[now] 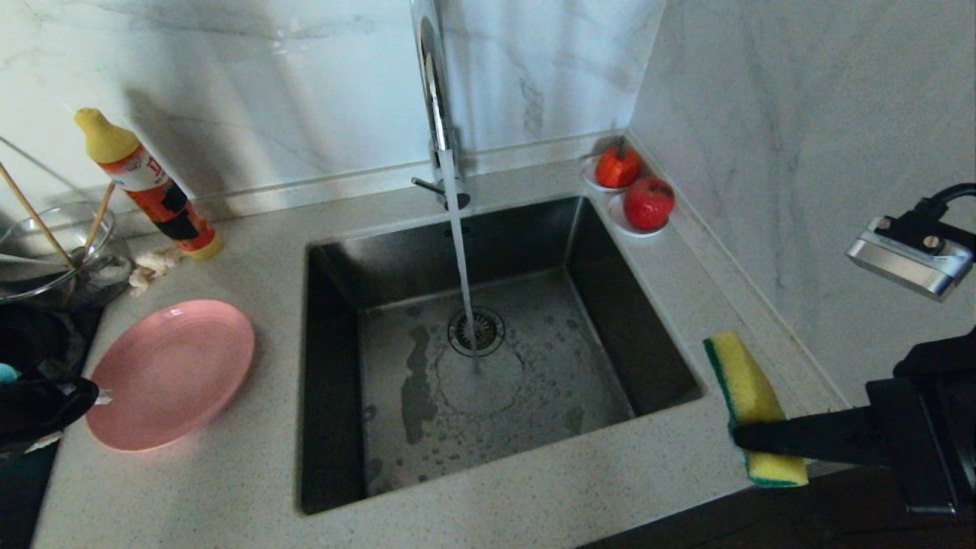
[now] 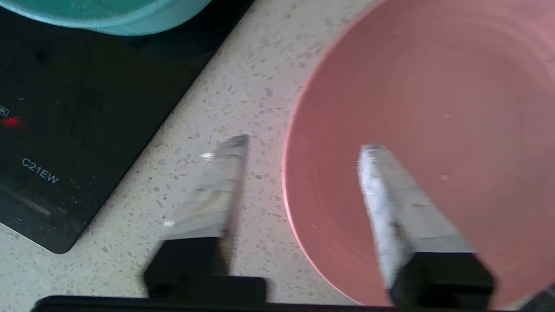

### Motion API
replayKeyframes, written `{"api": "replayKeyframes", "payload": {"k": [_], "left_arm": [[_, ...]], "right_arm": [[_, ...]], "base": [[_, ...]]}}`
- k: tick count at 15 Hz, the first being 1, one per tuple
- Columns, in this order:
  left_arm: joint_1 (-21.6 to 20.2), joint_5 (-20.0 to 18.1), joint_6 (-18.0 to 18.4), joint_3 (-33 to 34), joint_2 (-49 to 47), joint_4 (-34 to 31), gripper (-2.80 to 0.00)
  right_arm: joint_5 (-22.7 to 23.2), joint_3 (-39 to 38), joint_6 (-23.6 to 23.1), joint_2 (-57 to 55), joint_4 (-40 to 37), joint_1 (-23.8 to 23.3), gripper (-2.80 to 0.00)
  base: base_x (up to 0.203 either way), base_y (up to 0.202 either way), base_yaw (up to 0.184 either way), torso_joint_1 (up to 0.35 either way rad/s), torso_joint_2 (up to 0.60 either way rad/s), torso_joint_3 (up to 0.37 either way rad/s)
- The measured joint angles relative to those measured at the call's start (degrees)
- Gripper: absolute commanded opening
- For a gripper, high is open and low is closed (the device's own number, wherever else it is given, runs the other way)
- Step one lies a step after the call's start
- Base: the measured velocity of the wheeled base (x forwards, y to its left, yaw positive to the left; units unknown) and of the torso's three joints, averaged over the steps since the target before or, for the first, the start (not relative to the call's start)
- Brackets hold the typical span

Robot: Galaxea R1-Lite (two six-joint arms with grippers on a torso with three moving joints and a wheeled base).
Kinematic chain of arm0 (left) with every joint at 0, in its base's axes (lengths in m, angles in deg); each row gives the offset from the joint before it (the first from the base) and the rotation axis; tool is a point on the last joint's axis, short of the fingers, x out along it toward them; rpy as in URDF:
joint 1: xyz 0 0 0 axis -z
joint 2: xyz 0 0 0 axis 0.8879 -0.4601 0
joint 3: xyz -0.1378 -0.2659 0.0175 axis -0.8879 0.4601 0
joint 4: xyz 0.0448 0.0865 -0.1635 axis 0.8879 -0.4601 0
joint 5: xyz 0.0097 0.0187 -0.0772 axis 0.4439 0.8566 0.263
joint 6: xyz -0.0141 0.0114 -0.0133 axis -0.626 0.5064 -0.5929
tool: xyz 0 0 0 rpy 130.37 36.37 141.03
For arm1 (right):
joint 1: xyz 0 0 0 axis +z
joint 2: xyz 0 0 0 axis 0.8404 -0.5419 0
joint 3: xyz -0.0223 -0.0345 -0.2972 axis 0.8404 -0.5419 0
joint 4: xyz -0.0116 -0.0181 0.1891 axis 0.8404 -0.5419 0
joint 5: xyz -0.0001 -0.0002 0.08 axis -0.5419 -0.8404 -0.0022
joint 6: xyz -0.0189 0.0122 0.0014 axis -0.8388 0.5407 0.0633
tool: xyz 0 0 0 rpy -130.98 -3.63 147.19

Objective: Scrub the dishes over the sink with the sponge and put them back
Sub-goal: Place the plate on the table, then turn off the faucet

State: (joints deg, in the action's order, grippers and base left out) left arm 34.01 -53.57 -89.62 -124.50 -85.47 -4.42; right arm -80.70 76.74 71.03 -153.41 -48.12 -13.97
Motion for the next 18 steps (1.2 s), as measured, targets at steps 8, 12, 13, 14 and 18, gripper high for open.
{"api": "replayKeyframes", "payload": {"k": [8,12,13,14,18], "left_arm": [[5.6,-15.3,0.8,-8.9,15.0,-20.7,-2.8],[16.6,-20.4,2.5,-12.5,17.2,-28.9,-2.8],[20.4,-20.7,2.7,-12.9,17.0,-29.2,-2.8],[24.1,-20.9,2.7,-13.4,16.4,-29.6,-2.8],[33.5,-23.4,1.5,-17.0,11.0,-29.6,-2.8]], "right_arm": [[0.0,-0.9,0.0,0.7,0.1,0.0,-2.8],[0.0,-1.0,0.1,0.3,0.1,-0.2,-2.8],[0.0,-1.0,0.1,0.1,0.1,-0.4,-2.8],[0.0,-1.0,0.1,0.0,0.3,-0.6,-2.8],[0.1,-1.4,0.1,-0.3,2.9,-1.2,-2.8]], "base": [[0.0,0.0,0.0,0.0,0.0,0.0],[0.0,0.0,0.0,0.0,0.0,0.0],[0.0,0.0,0.0,0.0,0.0,0.0],[0.0,0.0,0.0,0.0,0.0,0.0],[0.0,0.0,0.0,0.0,0.0,0.0]]}}
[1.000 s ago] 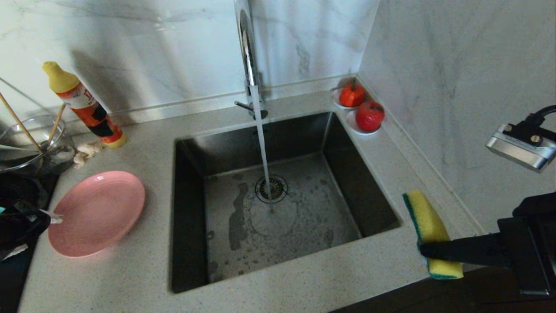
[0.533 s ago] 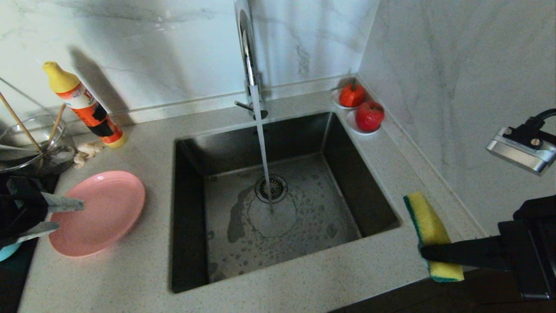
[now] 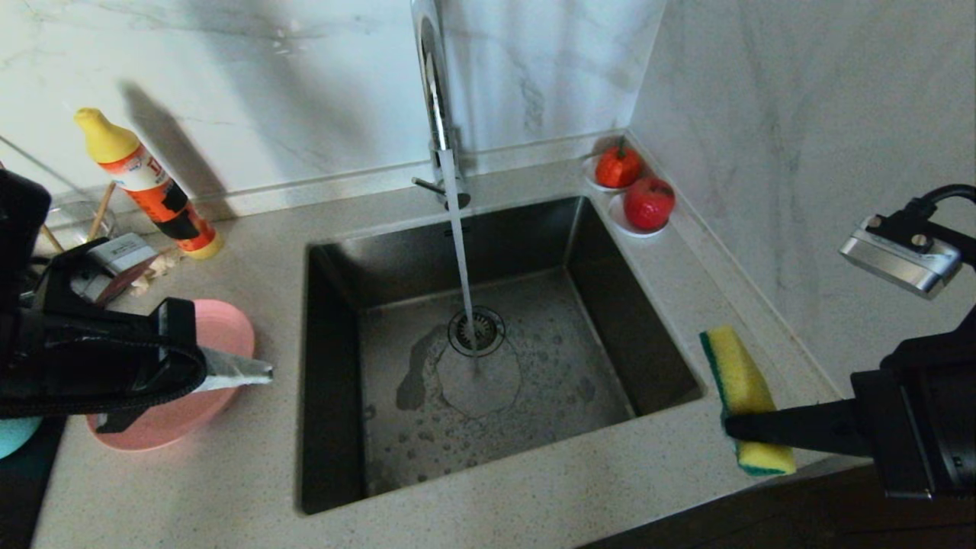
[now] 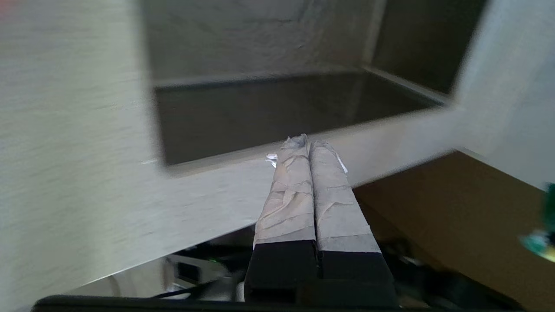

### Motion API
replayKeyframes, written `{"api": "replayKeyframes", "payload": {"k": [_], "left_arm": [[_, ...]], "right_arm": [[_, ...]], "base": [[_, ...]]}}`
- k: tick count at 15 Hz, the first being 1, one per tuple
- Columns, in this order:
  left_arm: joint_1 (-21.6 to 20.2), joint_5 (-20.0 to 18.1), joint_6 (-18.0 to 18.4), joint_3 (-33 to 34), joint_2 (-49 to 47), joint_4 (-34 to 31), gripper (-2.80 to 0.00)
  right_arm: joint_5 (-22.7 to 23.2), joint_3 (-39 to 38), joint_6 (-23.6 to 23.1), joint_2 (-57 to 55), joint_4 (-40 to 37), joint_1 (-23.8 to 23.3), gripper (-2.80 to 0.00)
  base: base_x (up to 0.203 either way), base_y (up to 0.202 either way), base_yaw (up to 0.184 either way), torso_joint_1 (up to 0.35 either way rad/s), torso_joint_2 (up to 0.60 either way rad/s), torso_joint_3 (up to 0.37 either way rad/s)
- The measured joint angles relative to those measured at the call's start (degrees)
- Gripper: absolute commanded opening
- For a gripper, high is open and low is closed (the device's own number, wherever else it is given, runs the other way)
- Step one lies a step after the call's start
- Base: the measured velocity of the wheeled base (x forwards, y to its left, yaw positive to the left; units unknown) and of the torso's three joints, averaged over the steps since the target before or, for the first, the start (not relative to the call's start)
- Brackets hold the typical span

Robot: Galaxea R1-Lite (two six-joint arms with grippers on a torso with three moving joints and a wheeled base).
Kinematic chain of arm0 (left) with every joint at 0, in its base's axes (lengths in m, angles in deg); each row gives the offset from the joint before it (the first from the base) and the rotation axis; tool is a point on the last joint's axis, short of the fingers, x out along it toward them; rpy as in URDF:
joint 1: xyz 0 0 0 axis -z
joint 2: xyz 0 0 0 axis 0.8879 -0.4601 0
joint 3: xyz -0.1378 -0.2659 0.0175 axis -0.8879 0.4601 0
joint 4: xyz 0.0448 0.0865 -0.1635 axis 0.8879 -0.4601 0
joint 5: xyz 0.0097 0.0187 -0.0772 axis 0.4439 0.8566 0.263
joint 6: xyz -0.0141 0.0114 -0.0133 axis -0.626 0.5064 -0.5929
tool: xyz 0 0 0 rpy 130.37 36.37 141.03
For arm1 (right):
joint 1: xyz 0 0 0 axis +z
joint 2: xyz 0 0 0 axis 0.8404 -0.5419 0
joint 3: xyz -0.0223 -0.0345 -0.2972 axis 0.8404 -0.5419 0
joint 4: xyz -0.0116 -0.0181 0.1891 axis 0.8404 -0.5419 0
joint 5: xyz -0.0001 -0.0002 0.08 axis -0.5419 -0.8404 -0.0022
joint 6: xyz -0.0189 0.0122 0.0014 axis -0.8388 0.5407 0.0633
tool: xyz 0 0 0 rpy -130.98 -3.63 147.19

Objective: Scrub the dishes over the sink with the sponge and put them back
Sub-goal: Turn off the faucet

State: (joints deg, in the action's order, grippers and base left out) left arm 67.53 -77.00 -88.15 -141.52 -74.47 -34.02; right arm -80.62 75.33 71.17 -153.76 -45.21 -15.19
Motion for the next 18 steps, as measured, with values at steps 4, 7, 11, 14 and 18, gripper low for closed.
{"api": "replayKeyframes", "payload": {"k": [4,7,11,14,18], "left_arm": [[2.6,-7.0,-3.3,-5.9,-6.0,0.2,-2.8],[4.7,-8.0,-4.4,-11.2,-10.8,0.2,-2.8],[7.5,-8.0,-7.0,-17.3,-16.5,0.2,-2.8],[9.4,-7.9,-7.8,-19.9,-19.2,0.2,-2.8],[9.8,-6.1,-11.7,-24.8,-23.2,0.3,-2.8]], "right_arm": [[0.0,-0.2,0.0,-0.2,0.1,-0.2,-2.8],[0.0,-0.4,0.0,-0.5,0.2,-0.8,-2.8],[0.0,-1.2,0.0,-1.0,0.7,-1.2,-2.8],[0.5,-2.0,0.0,-1.5,3.5,-1.4,-2.8],[1.1,-2.7,0.0,-1.7,3.9,-2.2,-2.8]], "base": [[0.0,0.0,0.0,0.0,0.0,0.0],[0.0,0.0,0.0,0.0,0.0,0.0],[0.0,0.0,0.0,0.0,0.0,0.0],[0.0,0.0,0.0,0.0,0.0,0.0],[0.0,0.0,0.0,0.0,0.0,0.0]]}}
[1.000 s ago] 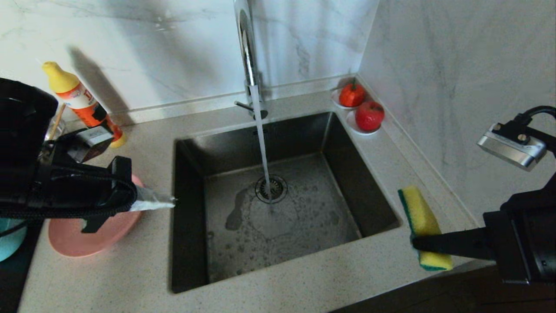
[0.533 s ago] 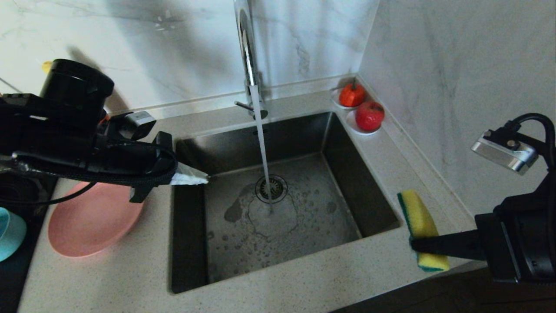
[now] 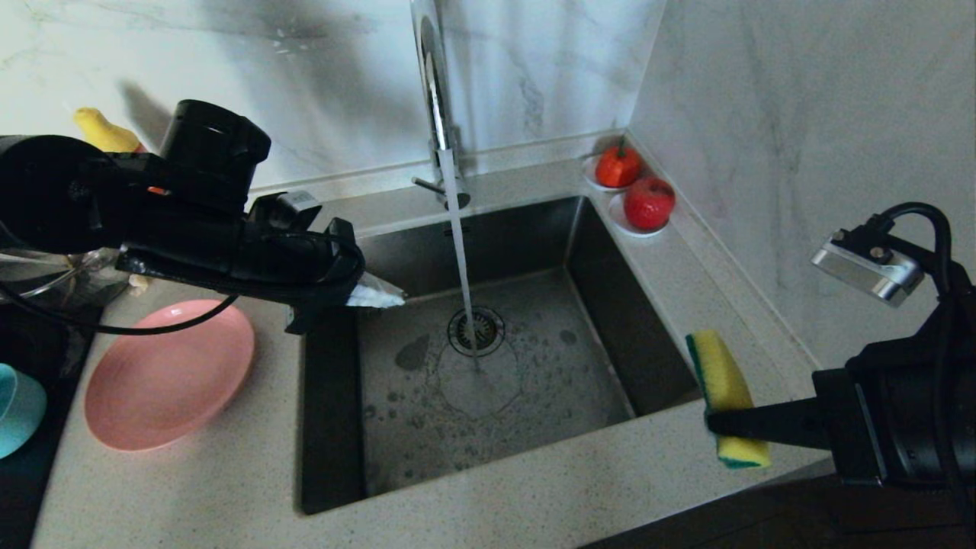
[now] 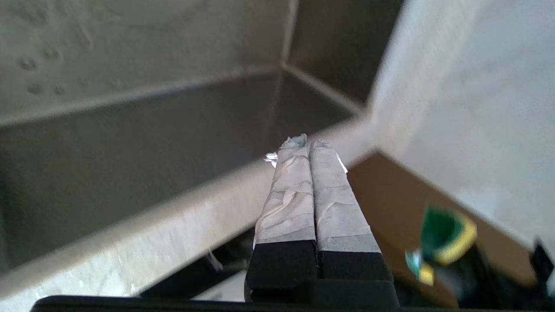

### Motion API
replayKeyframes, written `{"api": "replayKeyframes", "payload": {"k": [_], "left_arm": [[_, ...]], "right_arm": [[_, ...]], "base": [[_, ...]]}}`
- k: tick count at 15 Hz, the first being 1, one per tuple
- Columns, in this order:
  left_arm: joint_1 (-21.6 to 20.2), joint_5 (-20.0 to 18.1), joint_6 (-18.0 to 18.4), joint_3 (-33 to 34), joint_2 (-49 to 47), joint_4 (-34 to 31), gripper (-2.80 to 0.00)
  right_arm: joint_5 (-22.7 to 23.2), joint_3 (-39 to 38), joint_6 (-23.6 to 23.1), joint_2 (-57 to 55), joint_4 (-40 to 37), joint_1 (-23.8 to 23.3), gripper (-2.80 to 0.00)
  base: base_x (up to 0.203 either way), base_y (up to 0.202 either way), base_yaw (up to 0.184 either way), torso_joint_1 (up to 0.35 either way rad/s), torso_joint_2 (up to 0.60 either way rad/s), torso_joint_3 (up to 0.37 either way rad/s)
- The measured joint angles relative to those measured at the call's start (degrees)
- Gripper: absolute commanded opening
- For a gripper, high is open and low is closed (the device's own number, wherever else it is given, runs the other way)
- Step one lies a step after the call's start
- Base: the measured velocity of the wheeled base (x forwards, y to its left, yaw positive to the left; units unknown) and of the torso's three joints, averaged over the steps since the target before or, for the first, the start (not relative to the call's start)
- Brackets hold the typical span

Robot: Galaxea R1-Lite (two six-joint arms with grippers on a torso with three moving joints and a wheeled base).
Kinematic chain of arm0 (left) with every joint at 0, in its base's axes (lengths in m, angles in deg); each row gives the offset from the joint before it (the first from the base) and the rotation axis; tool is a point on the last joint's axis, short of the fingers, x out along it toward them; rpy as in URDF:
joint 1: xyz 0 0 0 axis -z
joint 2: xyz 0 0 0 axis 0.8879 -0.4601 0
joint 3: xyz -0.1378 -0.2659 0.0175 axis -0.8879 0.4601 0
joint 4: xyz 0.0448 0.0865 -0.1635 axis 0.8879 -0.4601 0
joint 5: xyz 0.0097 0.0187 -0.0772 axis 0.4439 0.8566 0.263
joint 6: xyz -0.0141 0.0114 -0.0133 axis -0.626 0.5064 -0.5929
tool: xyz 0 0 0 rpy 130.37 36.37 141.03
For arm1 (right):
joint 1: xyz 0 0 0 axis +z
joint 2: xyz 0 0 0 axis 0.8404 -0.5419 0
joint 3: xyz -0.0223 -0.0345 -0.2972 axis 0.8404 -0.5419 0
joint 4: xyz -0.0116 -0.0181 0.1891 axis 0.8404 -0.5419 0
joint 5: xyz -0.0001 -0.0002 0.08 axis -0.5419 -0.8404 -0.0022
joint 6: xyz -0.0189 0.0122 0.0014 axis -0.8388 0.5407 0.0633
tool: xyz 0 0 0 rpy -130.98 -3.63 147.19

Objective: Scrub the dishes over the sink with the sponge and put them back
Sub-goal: Turn off the faucet

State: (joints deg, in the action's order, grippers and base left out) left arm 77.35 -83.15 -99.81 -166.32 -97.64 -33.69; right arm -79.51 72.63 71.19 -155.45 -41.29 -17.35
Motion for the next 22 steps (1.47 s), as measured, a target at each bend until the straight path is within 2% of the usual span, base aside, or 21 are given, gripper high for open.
{"api": "replayKeyframes", "payload": {"k": [2,4,9,16,22], "left_arm": [[0.0,3.3,-1.8,-2.3,-1.6,0.7,-2.8],[0.0,6.1,-6.1,-4.3,-3.2,3.8,-2.8],[0.0,6.3,-10.5,-7.6,-5.8,9.0,-2.8],[0.0,6.8,-11.5,-9.2,-9.1,14.2,-2.8],[0.0,12.0,-13.4,-11.0,-11.3,18.7,-2.8]], "right_arm": [[0.0,-0.2,0.0,0.1,0.0,-0.2,-2.8],[0.1,-0.8,0.1,0.3,0.0,-0.2,-2.8],[0.0,-1.4,0.1,0.6,0.0,-0.3,-2.8],[0.0,-2.1,0.3,1.0,0.0,-0.4,-2.8],[0.1,-2.8,0.3,1.2,0.0,-0.4,-2.8]], "base": [[0.0,0.0,0.0,0.0,0.0,0.0],[0.0,0.0,0.0,0.0,0.0,0.0],[0.0,0.0,0.0,0.0,0.0,0.0],[0.0,0.0,0.0,0.0,0.0,0.0],[0.0,0.0,0.0,0.0,0.0,0.0]]}}
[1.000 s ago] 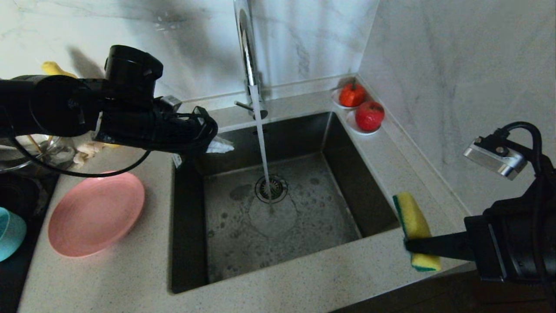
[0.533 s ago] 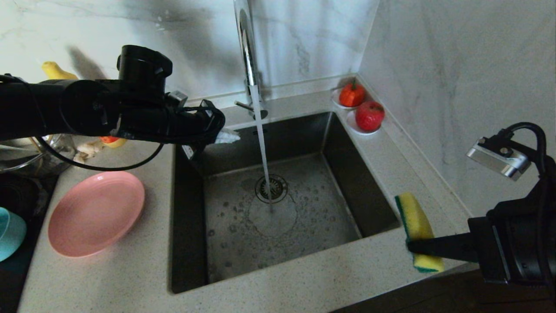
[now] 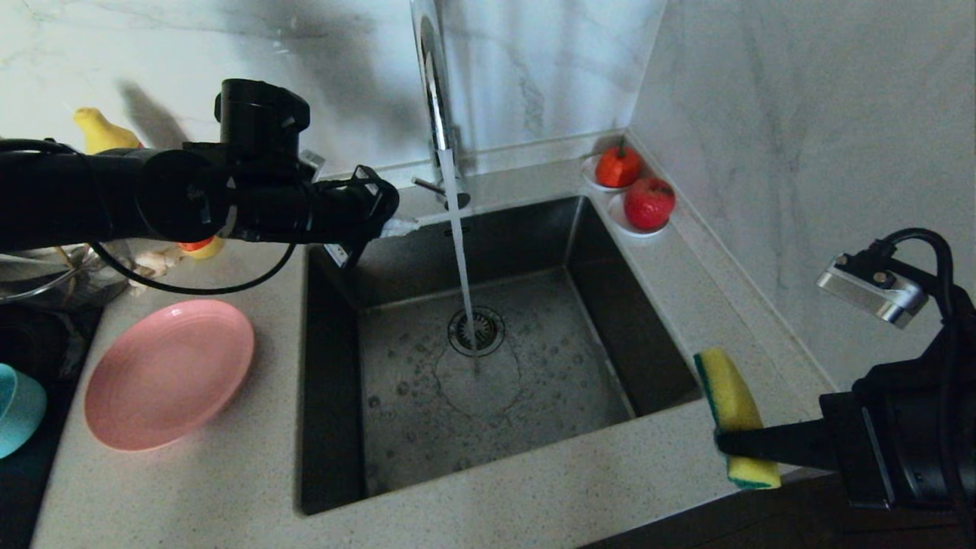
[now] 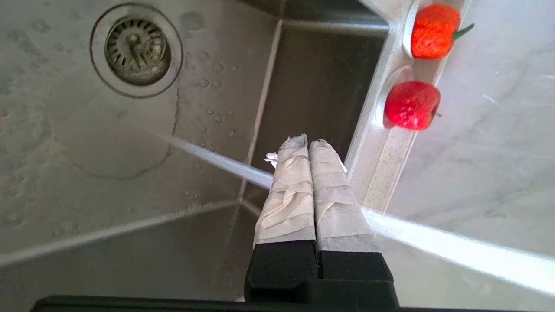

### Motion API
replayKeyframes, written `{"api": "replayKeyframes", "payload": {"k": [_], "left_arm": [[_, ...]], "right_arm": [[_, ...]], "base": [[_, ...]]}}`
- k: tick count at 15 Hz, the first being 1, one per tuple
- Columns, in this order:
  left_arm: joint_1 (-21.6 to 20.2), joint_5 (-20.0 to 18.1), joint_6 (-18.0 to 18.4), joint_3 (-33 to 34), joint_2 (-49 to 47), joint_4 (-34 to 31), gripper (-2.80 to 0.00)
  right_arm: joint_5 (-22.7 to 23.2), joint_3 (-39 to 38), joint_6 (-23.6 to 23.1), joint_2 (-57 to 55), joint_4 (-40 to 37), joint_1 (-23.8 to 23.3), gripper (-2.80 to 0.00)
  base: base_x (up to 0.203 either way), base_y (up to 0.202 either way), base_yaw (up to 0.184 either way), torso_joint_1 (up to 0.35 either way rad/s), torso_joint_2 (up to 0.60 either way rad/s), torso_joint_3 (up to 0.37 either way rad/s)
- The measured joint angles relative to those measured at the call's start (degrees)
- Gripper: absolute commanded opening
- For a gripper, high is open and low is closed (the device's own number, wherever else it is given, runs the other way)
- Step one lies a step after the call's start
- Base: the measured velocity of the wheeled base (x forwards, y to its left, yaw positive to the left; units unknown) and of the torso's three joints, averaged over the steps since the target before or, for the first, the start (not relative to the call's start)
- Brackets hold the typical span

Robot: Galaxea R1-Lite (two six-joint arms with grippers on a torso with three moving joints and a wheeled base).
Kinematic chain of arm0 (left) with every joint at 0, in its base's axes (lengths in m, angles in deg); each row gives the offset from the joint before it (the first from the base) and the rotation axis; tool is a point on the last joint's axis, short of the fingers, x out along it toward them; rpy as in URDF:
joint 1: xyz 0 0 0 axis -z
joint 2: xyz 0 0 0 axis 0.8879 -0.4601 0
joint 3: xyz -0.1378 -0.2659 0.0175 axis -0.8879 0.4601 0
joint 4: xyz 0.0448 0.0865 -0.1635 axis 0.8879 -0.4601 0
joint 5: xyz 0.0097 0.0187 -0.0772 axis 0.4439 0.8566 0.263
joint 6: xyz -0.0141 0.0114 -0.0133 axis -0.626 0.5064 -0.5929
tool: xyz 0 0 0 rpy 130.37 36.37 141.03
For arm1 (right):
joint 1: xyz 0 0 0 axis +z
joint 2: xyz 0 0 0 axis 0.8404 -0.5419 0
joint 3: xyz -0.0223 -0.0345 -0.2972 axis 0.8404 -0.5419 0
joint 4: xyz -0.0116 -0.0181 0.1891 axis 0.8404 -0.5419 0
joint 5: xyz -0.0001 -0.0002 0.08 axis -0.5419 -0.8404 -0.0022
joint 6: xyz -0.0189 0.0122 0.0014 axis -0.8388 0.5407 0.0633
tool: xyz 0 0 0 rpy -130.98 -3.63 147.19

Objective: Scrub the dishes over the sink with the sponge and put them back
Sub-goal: Turn off the faucet

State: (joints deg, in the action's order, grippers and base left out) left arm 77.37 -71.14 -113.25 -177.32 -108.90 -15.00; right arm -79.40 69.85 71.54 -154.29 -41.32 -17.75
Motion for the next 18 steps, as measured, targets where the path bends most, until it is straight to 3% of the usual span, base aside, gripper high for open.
{"api": "replayKeyframes", "payload": {"k": [15,18], "left_arm": [[0.0,2.9,-2.7,-11.9,-6.8,0.2,-2.8],[0.0,3.0,-3.6,-12.5,-7.7,2.9,-2.8]], "right_arm": [[0.1,-1.4,-0.1,0.9,0.0,0.0,-2.8],[0.7,-2.3,0.0,0.9,0.1,0.0,-2.8]], "base": [[0.0,0.0,0.0,0.0,0.0,0.0],[0.0,0.0,0.0,0.0,0.0,0.0]]}}
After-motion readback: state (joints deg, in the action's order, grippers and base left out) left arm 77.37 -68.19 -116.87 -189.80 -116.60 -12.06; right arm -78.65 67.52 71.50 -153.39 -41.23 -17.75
